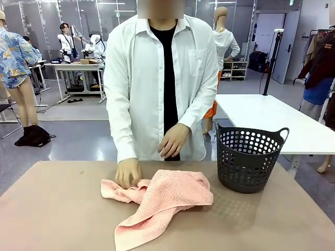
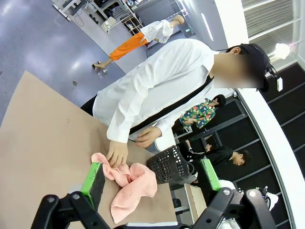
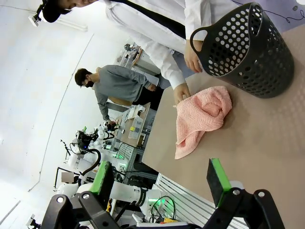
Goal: Fold the towel.
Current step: Grab the top end of the 100 cm Hotel Towel extended by the human.
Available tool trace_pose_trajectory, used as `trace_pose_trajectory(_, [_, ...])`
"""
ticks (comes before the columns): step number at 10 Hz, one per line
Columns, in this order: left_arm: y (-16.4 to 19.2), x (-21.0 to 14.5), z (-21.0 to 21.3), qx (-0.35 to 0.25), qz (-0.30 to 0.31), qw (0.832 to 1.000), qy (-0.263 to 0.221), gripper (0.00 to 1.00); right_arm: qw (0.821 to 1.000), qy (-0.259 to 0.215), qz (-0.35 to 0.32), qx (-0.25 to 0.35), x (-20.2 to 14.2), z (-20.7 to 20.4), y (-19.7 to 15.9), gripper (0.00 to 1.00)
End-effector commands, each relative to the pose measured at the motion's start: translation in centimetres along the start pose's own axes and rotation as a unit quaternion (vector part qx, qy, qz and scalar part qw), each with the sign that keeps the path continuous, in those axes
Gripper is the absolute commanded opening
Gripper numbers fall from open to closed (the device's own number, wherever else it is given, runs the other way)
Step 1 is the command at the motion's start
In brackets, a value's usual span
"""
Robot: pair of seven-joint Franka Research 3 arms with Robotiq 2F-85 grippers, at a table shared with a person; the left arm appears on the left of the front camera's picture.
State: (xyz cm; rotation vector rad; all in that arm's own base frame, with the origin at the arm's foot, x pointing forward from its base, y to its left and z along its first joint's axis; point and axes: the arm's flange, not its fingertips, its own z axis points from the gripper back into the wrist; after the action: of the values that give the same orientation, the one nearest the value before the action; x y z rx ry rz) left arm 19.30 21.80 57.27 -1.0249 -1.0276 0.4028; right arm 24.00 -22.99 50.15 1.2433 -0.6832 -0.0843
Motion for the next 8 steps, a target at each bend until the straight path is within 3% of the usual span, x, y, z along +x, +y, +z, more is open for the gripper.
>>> trace_pose_trajectory(1, [0.02, 0.42, -0.31, -0.01, -0.01, 1.0, -0.003, 1.0, 1.0, -0.003, 0.011, 0.006, 0.18, 0.0, 0.06, 1.0])
trace_pose_trajectory(8, [0.02, 0.42, -0.31, -0.01, -0.01, 1.0, -0.003, 1.0, 1.0, -0.003, 0.011, 0.006, 0.18, 0.0, 0.06, 1.0])
